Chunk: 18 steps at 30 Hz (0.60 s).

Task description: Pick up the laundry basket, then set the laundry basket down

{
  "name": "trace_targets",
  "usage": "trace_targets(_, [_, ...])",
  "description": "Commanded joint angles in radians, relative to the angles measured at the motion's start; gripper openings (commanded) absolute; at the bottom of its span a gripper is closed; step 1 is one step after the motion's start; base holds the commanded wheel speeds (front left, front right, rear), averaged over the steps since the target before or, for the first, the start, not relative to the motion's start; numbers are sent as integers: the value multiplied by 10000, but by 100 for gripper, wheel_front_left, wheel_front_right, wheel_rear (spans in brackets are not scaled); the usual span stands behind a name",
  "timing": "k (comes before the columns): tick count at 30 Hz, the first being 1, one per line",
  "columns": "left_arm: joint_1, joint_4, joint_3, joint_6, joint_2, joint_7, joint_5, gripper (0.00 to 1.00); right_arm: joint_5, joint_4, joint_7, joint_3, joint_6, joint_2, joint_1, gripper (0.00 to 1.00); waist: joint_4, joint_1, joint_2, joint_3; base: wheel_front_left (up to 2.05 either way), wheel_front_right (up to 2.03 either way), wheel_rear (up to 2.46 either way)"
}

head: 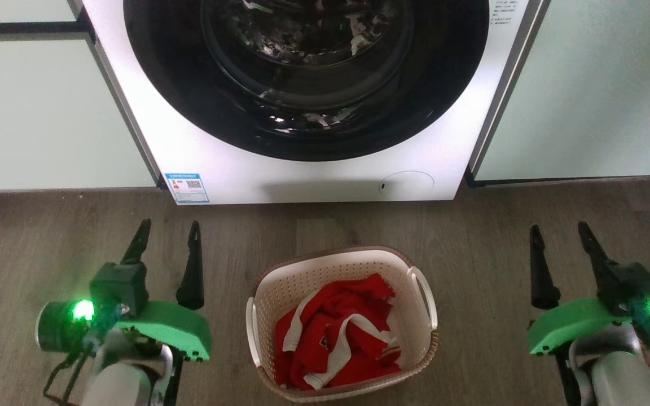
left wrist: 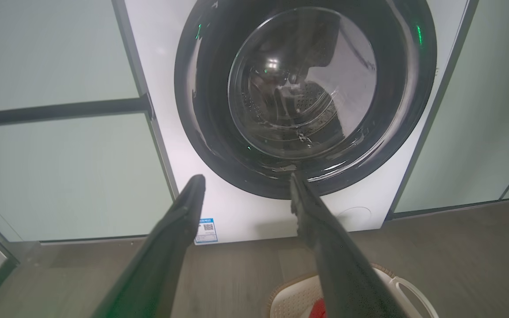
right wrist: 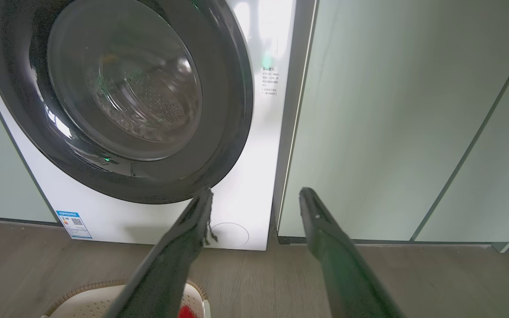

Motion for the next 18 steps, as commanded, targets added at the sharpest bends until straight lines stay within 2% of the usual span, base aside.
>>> trace_targets(1, [-261, -467, 294, 132, 172, -134, 295, 100, -157, -352, -145, 230, -17, 10, -268, 100, -2, -1, 0, 1, 0, 0, 0])
trace_targets(3, [-263, -545, 248, 185, 190, -162, 492, 100, -190, -343, -206, 329, -17, 20, -257, 100, -1, -1, 0, 3, 0, 0, 0])
trace_targets(7, [-272, -576, 222, 199, 195, -162, 488, 100, 916, -143, -214, 589, -17, 34, -265, 100, 5, -1, 0, 6, 0, 0, 0])
trace_targets(11, [-282, -565, 213, 207, 213, -171, 444, 100, 1533, 43, -207, 687, -17, 37, -311, 100, 8, -1, 0, 3, 0, 0, 0])
trace_targets(18, [-274, -564, 187, 256, 221, -150, 381, 100, 1513, 165, -254, 693, -17, 39, -370, 100, 19, -1, 0, 27, 0, 0, 0])
